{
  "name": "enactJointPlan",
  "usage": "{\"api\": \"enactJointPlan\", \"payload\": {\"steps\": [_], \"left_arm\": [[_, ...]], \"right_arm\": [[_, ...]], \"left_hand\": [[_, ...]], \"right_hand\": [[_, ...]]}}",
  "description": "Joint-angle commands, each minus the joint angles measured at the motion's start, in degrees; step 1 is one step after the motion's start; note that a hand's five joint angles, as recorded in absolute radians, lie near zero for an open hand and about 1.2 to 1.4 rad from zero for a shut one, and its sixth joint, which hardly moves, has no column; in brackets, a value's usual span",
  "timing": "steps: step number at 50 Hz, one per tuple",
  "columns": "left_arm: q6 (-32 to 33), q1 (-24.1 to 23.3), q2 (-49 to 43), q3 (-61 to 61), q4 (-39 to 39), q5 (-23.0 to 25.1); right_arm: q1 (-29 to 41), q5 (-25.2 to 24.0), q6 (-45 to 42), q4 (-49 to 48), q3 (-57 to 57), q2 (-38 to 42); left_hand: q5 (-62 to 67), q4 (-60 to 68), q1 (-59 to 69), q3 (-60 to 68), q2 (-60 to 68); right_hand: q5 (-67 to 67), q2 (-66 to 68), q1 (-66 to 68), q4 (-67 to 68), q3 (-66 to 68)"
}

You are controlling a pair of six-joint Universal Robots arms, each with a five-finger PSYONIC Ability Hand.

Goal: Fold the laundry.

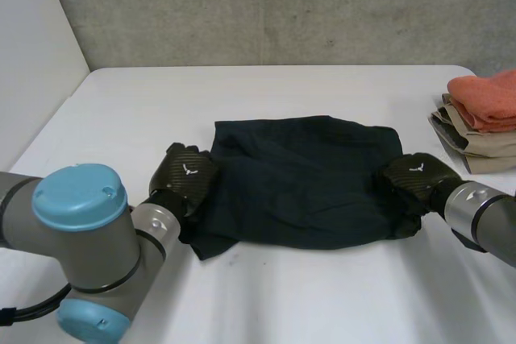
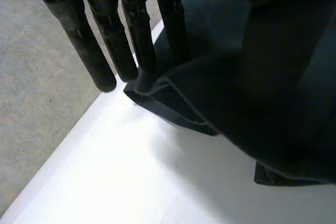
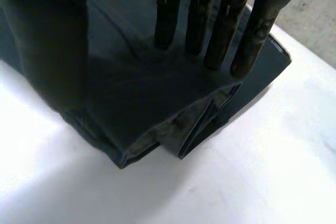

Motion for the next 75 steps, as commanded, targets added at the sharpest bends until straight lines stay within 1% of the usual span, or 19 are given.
{"api": "enactJointPlan", "payload": {"steps": [1, 2, 4, 11, 18, 24, 28, 33, 39, 45, 52, 56, 60, 62, 64, 66, 69, 72, 75], "left_arm": [[0.0, 0.1, -2.3, 2.3, 0.1, 0.0], [0.0, 0.1, -2.3, 2.4, 0.1, 0.2], [0.0, 0.0, -2.3, 2.4, 0.1, 1.0], [-0.3, -0.4, 0.2, 2.1, -0.7, 2.0], [-2.5, -0.3, 13.3, 2.3, -1.9, 2.0], [-5.9, -0.3, 23.8, 6.6, -5.5, 2.2], [-6.3, -0.3, 27.0, 11.6, -8.9, 2.2], [-6.4, -0.3, 27.5, 17.0, -11.9, 2.1], [-6.5, 0.2, 27.4, 21.0, -12.6, 1.9], [-6.7, 2.4, 25.7, 21.0, -12.3, 2.2], [-8.9, 3.8, 13.1, 23.6, -11.6, 2.3], [-9.2, 4.8, 4.7, 29.0, -7.9, 1.8], [-9.3, 6.4, -2.1, 36.0, -1.5, 1.7], [-9.0, 6.7, -4.1, 39.3, 2.4, 1.7], [-9.2, 7.1, -6.5, 45.1, 9.7, 1.1], [-9.2, 7.0, -7.5, 48.7, 13.9, 0.7], [-9.4, 6.9, -7.7, 53.7, 20.6, -1.6], [-9.9, 6.7, -7.4, 56.2, 23.8, -4.5], [-11.3, 6.7, -5.9, 55.9, 23.8, -5.3]], "right_arm": [[0.1, 0.1, 0.4, -4.4, -0.4, 3.1], [0.1, 0.2, 0.3, -5.4, -0.3, 3.0], [0.0, 0.2, 0.3, -6.1, -0.3, 2.8], [-0.1, 0.7, 0.2, -5.7, -1.4, 0.5], [-0.4, 0.0, 0.1, -2.6, -4.6, -11.2], [-0.1, 0.1, 0.5, 0.9, -11.9, -17.1], [-0.3, 0.1, 0.8, 4.0, -18.6, -19.9], [-0.3, 0.5, 2.1, 5.2, -26.8, -20.7], [-0.5, 0.5, 3.3, 5.7, -30.8, -21.0], [0.1, 0.5, 2.9, 5.8, -31.2, -14.7], [2.3, 0.6, 2.7, 4.5, -31.7, -6.3], [3.7, 1.2, 2.8, 0.7, -33.4, -0.1], [4.0, 3.9, 3.4, -8.5, -35.7, 4.6], [4.4, 6.2, 3.6, -17.2, -37.3, 6.5], [4.8, 7.4, 4.2, -24.3, -38.2, 7.6], [5.3, 9.3, 5.3, -35.3, -39.5, 8.6], [5.4, 11.3, 7.8, -46.2, -41.6, 9.1], [5.6, 12.5, 10.8, -49.3, -43.6, 9.0], [5.6, 12.9, 12.6, -48.6, -45.4, 9.1]], "left_hand": [[28.4, 28.4, 28.5, 28.4, 28.3], [34.3, 34.3, 34.4, 34.3, 34.2], [44.3, 44.4, 44.5, 44.4, 44.3], [44.4, 44.4, 44.5, 44.4, 44.3], [44.4, 44.4, 44.5, 44.4, 44.3], [44.4, 44.4, 44.5, 44.4, 44.3], [44.4, 44.4, 44.5, 44.4, 44.3], [44.4, 44.4, 44.5, 44.4, 44.3], [44.4, 44.4, 44.5, 44.4, 44.3], [44.4, 44.4, 44.5, 44.4, 44.3], [44.4, 44.4, 44.5, 44.4, 44.3], [44.4, 44.4, 44.5, 44.4, 44.3], [44.4, 44.4, 44.5, 44.4, 44.3], [44.4, 44.4, 44.5, 44.4, 44.3], [44.4, 44.4, 44.5, 44.4, 44.3], [44.4, 44.4, 44.5, 44.4, 44.3], [44.4, 44.4, 44.5, 44.4, 44.3], [44.4, 44.4, 44.5, 44.4, 44.3], [44.4, 44.4, 44.5, 44.4, 44.3]], "right_hand": [[37.2, 36.0, 40.5, 36.1, 36.1], [50.9, 49.7, 54.2, 49.7, 49.8], [51.0, 49.8, 54.4, 49.9, 49.9], [51.0, 49.8, 54.4, 49.9, 49.9], [51.0, 49.8, 54.4, 49.9, 49.9], [51.0, 49.8, 54.4, 49.9, 49.9], [51.0, 49.8, 54.4, 49.9, 49.9], [51.0, 49.8, 54.4, 49.9, 49.9], [51.0, 49.8, 54.4, 49.9, 49.9], [51.0, 49.8, 54.4, 49.9, 49.9], [51.0, 49.8, 54.4, 49.9, 49.9], [51.0, 49.8, 54.4, 49.9, 49.9], [51.0, 49.8, 54.4, 49.9, 49.9], [51.0, 49.8, 54.4, 49.9, 49.9], [51.0, 49.8, 54.4, 49.9, 49.9], [51.0, 49.8, 54.4, 49.9, 49.9], [51.0, 49.8, 54.4, 49.9, 49.9], [51.0, 49.8, 54.4, 49.9, 49.9], [51.0, 49.8, 54.4, 49.9, 49.9]]}}
